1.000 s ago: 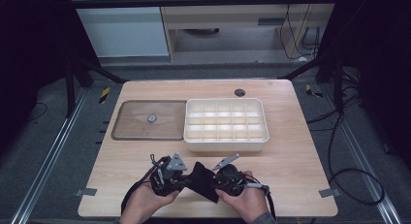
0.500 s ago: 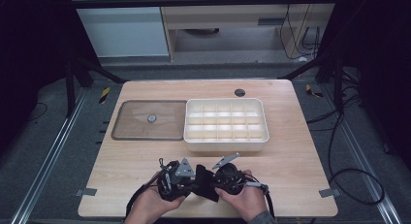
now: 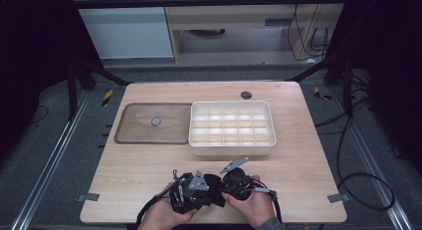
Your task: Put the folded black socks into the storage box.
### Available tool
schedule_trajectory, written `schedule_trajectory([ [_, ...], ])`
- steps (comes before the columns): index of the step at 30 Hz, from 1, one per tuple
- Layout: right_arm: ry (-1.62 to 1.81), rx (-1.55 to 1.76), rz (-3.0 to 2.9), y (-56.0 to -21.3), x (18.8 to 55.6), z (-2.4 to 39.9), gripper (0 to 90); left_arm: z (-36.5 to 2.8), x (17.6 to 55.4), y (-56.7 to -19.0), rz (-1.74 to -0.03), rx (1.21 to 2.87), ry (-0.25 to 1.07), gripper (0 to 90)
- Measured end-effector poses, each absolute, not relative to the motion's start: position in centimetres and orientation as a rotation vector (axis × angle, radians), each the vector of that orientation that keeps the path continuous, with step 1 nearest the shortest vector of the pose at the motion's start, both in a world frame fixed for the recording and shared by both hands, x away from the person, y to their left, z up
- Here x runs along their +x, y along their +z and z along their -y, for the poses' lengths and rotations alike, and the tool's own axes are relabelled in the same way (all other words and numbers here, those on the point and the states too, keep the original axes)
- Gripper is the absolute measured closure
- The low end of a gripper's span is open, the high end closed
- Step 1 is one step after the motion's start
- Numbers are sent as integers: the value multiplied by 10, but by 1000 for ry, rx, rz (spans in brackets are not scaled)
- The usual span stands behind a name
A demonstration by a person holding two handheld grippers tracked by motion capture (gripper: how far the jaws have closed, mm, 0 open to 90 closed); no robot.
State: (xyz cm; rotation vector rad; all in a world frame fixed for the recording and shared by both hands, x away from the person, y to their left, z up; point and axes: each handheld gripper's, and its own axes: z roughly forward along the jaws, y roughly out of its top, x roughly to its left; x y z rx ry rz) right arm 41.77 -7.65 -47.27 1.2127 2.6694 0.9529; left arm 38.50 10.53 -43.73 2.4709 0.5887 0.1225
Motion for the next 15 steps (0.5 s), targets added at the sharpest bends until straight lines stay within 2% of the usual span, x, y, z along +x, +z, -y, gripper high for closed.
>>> schedule_trajectory([
  [15, 975, 1225, -2659, -474, 420, 80, 692, -98, 383, -438, -574, 2476, 122, 819],
])
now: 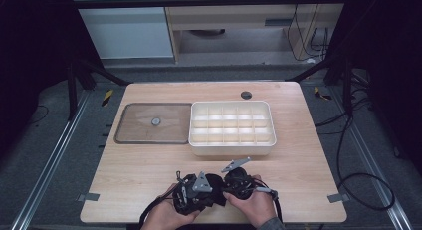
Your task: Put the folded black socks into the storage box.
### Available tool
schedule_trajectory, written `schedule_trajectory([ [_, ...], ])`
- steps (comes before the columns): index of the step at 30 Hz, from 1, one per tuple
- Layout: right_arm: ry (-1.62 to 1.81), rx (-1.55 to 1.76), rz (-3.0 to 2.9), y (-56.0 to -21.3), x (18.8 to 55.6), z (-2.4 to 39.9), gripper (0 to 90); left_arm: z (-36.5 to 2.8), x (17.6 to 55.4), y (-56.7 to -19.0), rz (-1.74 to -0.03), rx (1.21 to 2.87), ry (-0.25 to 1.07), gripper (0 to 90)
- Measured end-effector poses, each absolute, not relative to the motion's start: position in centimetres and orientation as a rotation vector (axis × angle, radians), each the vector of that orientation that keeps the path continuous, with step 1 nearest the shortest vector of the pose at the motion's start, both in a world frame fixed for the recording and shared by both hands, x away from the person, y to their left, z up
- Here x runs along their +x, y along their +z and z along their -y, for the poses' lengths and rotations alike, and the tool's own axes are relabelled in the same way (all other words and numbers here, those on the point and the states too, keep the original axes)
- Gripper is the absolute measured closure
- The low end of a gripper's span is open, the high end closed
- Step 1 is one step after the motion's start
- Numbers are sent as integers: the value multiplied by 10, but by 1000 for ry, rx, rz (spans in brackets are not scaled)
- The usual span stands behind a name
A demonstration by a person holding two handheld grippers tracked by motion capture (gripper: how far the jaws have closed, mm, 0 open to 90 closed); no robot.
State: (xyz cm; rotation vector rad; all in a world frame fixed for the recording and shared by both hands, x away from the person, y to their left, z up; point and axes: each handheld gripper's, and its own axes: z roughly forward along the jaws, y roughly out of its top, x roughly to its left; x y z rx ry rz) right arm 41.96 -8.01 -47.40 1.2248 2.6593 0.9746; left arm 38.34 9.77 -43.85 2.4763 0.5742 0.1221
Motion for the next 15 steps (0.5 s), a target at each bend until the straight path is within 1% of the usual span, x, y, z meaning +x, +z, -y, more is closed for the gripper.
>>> schedule_trajectory([
  [10, 1009, 1218, -2667, -476, 420, 83, 705, -92, 385, -437, -578, 2462, 137, 819],
  [15, 1044, 1212, -2675, -478, 422, 86, 681, -89, 386, -441, -579, 2475, 133, 819],
])
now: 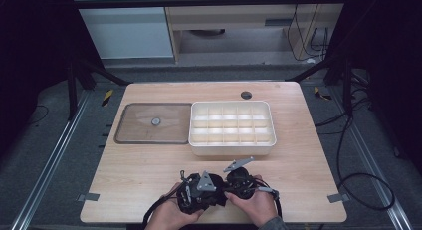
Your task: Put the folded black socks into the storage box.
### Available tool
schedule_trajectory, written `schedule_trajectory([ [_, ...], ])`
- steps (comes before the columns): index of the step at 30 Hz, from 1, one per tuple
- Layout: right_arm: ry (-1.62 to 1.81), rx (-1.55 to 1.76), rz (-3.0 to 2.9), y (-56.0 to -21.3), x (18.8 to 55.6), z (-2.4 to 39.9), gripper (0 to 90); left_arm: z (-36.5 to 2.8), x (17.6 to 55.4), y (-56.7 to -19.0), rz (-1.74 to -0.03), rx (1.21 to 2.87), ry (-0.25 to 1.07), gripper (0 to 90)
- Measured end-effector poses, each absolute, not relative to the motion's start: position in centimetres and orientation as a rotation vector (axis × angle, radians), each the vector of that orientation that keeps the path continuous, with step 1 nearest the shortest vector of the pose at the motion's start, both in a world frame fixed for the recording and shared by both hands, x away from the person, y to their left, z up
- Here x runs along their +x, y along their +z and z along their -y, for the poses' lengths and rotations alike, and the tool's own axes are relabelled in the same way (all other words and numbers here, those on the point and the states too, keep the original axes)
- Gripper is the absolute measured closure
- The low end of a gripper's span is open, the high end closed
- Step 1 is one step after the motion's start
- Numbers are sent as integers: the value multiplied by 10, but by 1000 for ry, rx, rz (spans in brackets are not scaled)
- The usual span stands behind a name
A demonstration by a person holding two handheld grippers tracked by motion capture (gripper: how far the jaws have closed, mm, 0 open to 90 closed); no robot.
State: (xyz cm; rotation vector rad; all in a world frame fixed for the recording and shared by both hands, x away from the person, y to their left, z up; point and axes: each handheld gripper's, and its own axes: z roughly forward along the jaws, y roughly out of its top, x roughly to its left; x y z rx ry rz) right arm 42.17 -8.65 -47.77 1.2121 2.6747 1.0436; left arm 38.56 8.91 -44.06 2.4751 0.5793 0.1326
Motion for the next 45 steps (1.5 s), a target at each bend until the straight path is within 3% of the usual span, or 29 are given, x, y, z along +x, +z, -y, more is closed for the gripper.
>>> schedule_trajectory([
  [13, 1071, 1202, -2646, -470, 418, 97, 552, -87, 386, -442, -582, 2490, 130, 819],
  [45, 1085, 1307, -2554, -471, 405, 147, 557, -66, 399, -463, -630, 2505, 23, 816],
])
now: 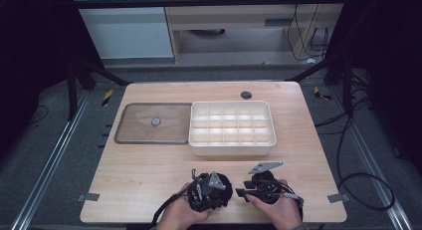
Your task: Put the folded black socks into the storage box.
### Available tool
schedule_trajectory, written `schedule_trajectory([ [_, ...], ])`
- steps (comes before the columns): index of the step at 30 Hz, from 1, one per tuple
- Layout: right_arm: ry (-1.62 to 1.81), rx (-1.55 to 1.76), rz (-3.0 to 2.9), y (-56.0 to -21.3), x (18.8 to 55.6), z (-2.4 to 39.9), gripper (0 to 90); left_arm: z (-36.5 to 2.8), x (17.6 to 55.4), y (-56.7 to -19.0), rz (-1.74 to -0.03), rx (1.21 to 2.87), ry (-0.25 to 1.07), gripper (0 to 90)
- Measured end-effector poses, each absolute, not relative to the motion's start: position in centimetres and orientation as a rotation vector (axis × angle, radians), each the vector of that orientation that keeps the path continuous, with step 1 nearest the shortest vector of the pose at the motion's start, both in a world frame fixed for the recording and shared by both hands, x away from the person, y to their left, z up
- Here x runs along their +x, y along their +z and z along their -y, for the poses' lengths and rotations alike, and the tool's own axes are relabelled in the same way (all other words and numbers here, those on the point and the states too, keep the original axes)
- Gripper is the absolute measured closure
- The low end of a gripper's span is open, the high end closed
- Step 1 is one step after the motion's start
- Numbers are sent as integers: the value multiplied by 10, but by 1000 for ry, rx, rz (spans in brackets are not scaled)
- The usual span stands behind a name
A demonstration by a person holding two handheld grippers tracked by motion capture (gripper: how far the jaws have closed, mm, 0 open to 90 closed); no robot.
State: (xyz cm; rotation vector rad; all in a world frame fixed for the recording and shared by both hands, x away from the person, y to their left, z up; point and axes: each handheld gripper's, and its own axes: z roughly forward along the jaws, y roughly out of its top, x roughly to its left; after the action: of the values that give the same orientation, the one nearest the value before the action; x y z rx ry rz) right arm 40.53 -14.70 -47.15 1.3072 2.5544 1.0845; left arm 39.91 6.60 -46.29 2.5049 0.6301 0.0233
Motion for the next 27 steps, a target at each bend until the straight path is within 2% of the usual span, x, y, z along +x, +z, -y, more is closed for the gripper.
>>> schedule_trajectory([
  [19, 1104, 1353, -2512, -470, 404, 162, 554, -59, 404, -470, -660, 2477, -27, 815],
  [27, 1110, 1366, -2508, -469, 403, 164, 549, -56, 402, -470, -653, 2479, -6, 797],
])
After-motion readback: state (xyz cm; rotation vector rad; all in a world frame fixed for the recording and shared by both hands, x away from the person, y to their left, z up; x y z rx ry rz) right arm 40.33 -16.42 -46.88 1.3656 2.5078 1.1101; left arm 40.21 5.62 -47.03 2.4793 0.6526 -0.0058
